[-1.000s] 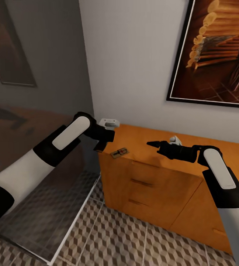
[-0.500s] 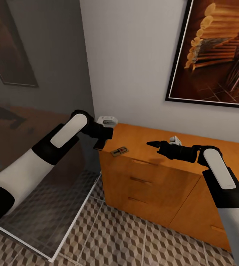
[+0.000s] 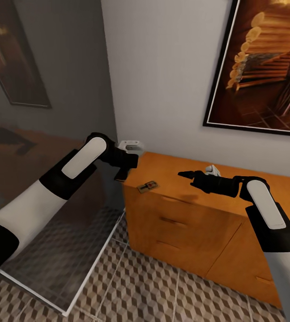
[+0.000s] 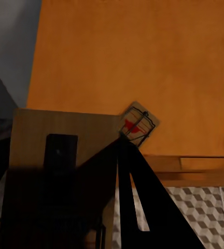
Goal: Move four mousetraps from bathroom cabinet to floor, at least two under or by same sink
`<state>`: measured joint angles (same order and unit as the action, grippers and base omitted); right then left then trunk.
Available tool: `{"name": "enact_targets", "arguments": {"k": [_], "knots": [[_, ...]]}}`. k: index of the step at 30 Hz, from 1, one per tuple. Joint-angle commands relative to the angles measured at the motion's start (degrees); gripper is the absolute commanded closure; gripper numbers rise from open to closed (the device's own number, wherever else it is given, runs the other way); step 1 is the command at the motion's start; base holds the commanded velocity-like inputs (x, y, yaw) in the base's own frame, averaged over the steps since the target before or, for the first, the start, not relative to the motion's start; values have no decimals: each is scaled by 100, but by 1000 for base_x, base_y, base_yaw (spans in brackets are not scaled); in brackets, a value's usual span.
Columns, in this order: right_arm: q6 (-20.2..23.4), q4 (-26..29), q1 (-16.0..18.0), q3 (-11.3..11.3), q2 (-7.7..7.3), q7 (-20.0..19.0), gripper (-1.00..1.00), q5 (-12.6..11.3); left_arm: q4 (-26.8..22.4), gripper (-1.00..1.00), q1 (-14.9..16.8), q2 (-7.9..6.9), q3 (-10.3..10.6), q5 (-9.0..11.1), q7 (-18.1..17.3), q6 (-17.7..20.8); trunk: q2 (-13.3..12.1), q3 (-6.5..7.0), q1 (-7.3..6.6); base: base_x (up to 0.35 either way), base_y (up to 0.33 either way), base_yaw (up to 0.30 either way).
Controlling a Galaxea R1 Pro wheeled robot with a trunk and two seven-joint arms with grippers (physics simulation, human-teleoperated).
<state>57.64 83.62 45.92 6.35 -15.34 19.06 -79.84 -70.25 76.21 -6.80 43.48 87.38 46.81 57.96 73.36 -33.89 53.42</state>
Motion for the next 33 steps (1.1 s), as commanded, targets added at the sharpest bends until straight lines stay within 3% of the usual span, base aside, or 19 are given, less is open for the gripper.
{"name": "enact_targets", "arguments": {"k": [1, 25, 33], "knots": [[2, 5, 5, 7, -4, 59, -100, -58, -4, 100, 8, -1, 13, 43, 38, 4, -38, 12, -22, 0, 0, 238], [2, 4, 5, 7, -4, 63, -100, -58, 11, 100, 8, 38, 27, 46, 39, 13, -1001, 443, -550, 0, 0, 260], [2, -3, 5, 5, -6, 63, -100, -58, -40, 100, 8, 64, 22, 52, 33, 0, -1001, 443, -550, 0, 0, 26]]}}
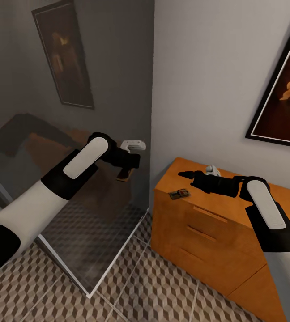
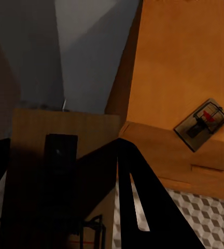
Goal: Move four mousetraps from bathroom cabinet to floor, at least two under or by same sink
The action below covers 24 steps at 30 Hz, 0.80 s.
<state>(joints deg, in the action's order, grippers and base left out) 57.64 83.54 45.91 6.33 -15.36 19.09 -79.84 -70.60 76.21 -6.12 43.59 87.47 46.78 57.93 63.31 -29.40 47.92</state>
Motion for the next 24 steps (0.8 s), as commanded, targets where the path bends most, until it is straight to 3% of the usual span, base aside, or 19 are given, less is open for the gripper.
{"name": "enact_targets", "arguments": {"k": [1, 11, 24], "knots": [[2, 5, 5, 8, -4, 60, -100, -58, -7, 100, 8, -4, 11, 43, 36, 3, 4, -6, 0, 0, 0, 4], [2, 1, 5, 9, -3, 60, -100, -58, 14, 100, 8, 3, 27, 5, 42, -10, 4, -6, 0, 22, -28, 1], [-1, -4, 5, 8, -3, 60, -100, -58, 63, 100, 6, 74, 44, -11, 42, -19, 4, -6, 0, 197, -230, 0]]}}
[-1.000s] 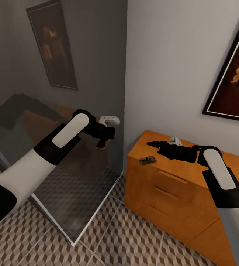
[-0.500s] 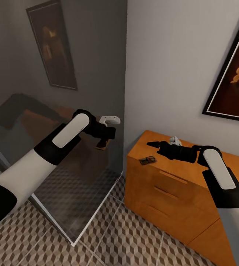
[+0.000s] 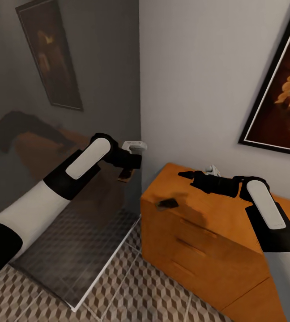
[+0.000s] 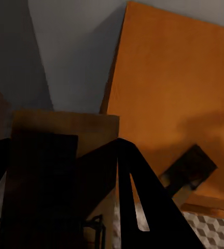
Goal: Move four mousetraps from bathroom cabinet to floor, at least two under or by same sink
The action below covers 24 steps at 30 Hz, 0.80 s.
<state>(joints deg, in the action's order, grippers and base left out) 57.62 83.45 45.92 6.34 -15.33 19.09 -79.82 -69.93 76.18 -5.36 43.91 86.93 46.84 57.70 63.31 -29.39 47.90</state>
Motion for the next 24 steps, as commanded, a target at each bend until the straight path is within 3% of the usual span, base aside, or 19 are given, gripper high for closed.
{"name": "enact_targets", "arguments": {"k": [1, 8, 21, 24], "knots": [[1, 5, 5, 7, -5, 60, -100, -60, -1, 100, 10, -2, 13, 41, 36, 5, 4, -7, 3, 217, -251, 0], [2, 5, 5, 7, -5, 60, -100, -57, -8, 100, 8, 0, 13, 37, 36, 5, 4, -7, 3, 201, -220, 0], [12, 5, 5, 7, -13, 53, -100, -84, -62, 100, -4, -18, 7, 103, 36, 14, 4, -7, 3, 24, -22, 0], [12, 5, 5, 2, -12, 53, -100, -86, -24, 100, -27, -39, 12, 104, 36, 20, -116, 47, -63, 0, 0, 0]]}}
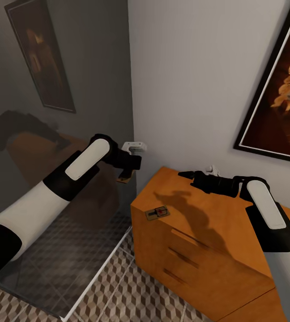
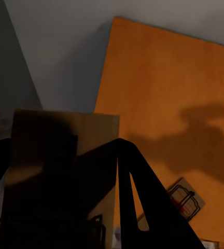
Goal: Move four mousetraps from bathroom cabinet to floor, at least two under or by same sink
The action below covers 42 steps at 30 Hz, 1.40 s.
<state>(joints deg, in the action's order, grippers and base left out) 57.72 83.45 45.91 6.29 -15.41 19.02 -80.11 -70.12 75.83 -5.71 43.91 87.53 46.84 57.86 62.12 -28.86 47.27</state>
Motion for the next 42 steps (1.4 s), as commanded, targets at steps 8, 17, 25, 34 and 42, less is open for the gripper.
{"name": "enact_targets", "arguments": {"k": [8, 17, 25, 34, 42], "knots": [[7, 5, 5, 6, -4, 66, -100, -57, 24, 100, -38, 14, 38, 36, 36, 6, -318, 138, -176, 0, 0, 2], [8, 5, 5, 11, -70, 65, -100, -57, 36, 100, -65, 62, 55, 36, 36, 6, -679, 299, -374, 0, 0, 90], [3, 5, 5, 6, -84, 66, -100, -57, 42, 100, -69, 211, 58, 36, 36, 6, -1000, 443, -549, 0, 0, 64], [-169, -226, -38, 166, -135, -93, -100, 110, -76, 100, -295, 282, 28, 142, 41, 2, -1079, 478, -593, 0, 0, 2], [6, -430, -296, 30, -201, 165, -100, -96, -334, 100, -552, 387, 105, 542, 77, -1, -1079, 478, -593, 0, 0, 0]]}}
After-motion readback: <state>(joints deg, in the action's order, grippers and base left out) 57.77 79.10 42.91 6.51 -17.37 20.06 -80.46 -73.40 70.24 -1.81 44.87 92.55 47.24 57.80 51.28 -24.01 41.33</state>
